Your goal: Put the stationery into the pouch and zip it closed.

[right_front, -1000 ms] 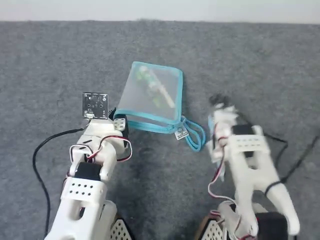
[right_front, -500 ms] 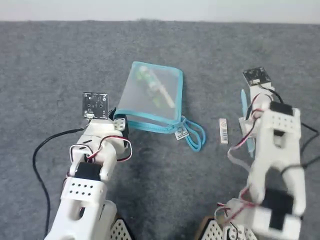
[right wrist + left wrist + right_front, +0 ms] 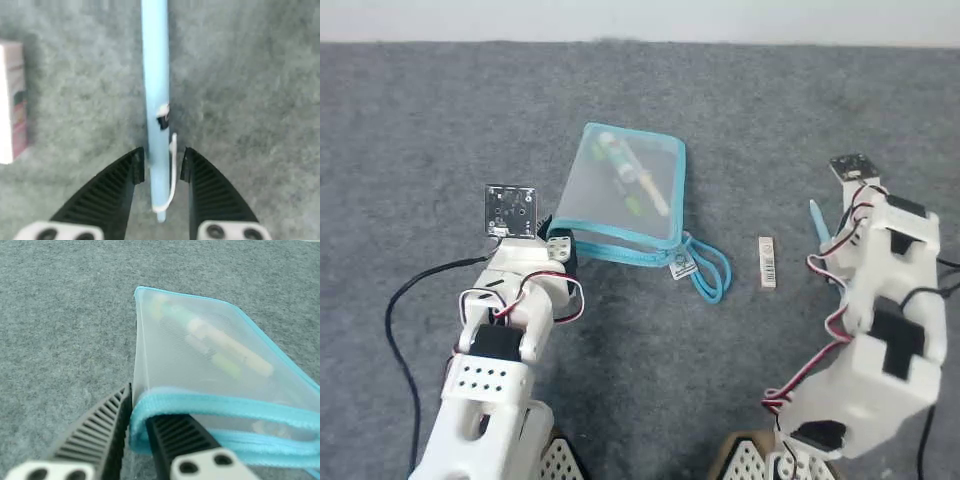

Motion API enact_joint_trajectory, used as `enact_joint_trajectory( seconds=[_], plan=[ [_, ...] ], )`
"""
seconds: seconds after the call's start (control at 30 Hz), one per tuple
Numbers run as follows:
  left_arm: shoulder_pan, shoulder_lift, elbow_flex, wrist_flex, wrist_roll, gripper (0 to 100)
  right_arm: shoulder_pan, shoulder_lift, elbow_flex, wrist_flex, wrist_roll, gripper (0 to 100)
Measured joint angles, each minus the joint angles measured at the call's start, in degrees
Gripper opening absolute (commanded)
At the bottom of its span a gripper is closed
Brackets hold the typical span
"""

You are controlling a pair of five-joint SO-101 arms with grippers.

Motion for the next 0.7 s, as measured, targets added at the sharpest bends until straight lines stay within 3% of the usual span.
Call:
enact_joint_trajectory(
  seconds=[0.37,0.7],
  plan=[
    [0.0,0.0,0.0,0.0,0.0,1,3.6,-9.2,14.2,-6.0,0.5,11.7],
    [0.0,0.0,0.0,0.0,0.0,1,3.6,-8.6,14.1,-8.7,4.2,11.0]
  ],
)
